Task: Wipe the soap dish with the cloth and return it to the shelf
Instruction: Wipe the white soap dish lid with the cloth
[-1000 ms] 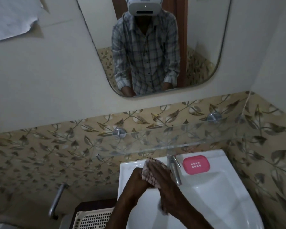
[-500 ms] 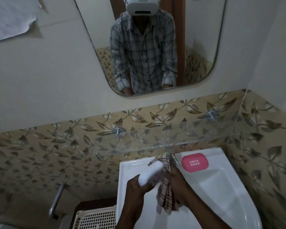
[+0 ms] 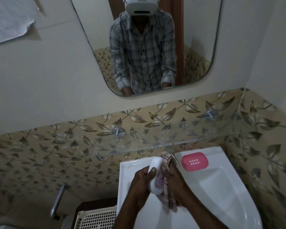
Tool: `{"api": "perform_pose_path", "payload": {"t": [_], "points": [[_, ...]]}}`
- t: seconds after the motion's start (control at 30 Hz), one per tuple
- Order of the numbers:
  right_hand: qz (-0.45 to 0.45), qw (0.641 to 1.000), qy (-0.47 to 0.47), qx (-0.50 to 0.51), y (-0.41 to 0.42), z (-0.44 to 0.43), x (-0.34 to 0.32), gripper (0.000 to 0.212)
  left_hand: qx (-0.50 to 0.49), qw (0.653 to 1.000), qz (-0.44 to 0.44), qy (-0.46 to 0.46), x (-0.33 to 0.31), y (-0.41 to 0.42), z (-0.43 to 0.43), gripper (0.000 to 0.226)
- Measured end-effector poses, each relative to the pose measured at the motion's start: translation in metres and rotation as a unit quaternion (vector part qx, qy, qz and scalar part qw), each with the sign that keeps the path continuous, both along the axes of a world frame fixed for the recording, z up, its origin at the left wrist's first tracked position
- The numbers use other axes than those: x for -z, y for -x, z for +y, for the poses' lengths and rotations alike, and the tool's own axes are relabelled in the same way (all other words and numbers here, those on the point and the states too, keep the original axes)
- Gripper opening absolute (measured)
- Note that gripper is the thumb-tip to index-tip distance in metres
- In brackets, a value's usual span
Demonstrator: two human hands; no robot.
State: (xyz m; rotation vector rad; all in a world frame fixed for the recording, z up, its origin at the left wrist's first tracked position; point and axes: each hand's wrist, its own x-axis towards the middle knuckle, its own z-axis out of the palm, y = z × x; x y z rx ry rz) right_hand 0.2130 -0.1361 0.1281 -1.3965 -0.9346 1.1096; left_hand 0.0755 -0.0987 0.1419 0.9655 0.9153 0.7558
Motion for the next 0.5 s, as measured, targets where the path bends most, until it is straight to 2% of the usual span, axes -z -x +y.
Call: {"api": "perform_pose_path", "payload": {"t": [0.1, 0.2, 0.3, 0.4, 0.5], "points": [[-0.018, 0.999, 0.027, -0.042, 0.032, -0.025, 0.014, 0.038, -0.085, 0.994, -0.059, 0.023, 0.014, -0.011, -0.007, 0.035], [-0.026, 0.998, 0.013, -0.048, 0.043, -0.031, 0.019, 0.042, -0.129, 0.991, -0.028, 0.016, 0.024, -0.013, -0.007, 0.036], [0.028, 0.999, 0.033, 0.001, 0.024, -0.009, 0.017, 0.033, -0.111, 0.994, -0.001, -0.001, 0.032, -0.016, -0.018, 0.040], [0.085, 0.994, 0.066, 0.037, 0.023, 0.000, 0.022, 0.044, -0.158, 0.987, -0.018, 0.007, 0.032, -0.022, -0.022, 0.039], [0.072, 0.994, 0.086, 0.021, 0.039, -0.011, 0.034, 0.053, -0.229, 0.971, -0.049, 0.047, 0.029, -0.024, -0.009, 0.041]]}}
